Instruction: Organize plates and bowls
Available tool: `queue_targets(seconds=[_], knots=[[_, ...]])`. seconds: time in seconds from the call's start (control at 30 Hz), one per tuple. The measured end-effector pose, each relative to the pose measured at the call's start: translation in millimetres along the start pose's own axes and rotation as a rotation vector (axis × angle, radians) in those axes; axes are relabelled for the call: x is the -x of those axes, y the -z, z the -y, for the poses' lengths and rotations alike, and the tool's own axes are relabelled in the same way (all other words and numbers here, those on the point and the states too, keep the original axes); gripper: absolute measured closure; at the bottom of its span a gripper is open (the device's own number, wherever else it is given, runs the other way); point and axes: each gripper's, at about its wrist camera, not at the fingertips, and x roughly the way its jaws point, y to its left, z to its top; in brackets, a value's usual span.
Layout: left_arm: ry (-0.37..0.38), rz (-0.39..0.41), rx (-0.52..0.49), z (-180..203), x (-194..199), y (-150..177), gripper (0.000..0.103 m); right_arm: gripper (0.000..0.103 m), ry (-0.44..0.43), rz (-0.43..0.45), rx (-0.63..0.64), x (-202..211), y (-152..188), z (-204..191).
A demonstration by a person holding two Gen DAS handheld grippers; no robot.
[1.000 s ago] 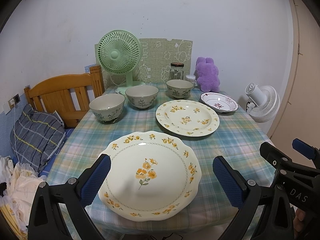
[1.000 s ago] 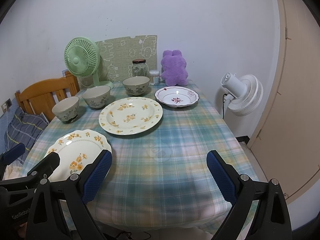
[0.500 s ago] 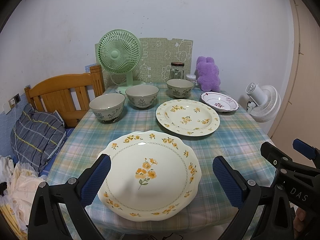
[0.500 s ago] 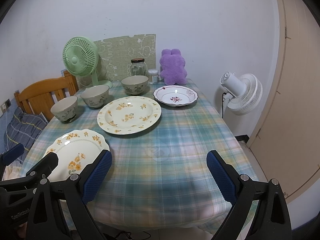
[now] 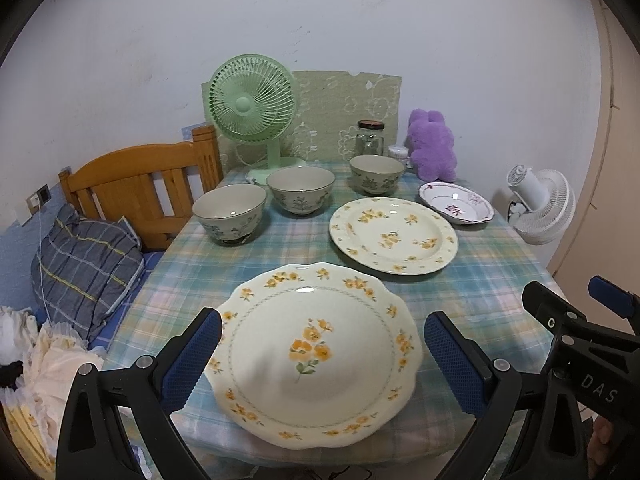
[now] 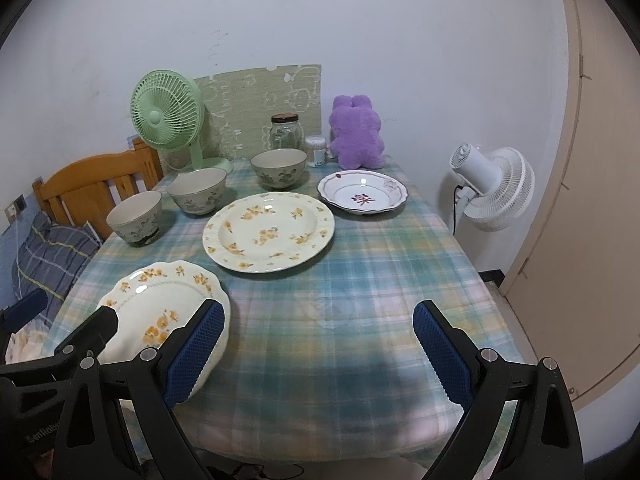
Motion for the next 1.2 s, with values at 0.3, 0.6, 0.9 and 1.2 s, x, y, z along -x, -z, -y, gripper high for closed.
queue_targets(seconds=[0.3,0.6,0.9,1.2], knots=[[-0.023,-0.098,-0.002,-33,-31,-15,0.003,0.006,-0.010,-0.062,-0.010,-31,-17,-33],[0.005,-0.206,0.000,-65,-82,-17,0.005,0.011,0.015,-0.174,-0.029,-78,-24,-74],[0.039,-0.375,-0.007,-80,-130,5,0.010,0.015,0.051,-0.321,-0.039,-119,-2,-98],[0.075,-0.471,-0.026,-79,-154,18,0.020,0.030,0.022,-0.444,-0.024,-148,14,-107]])
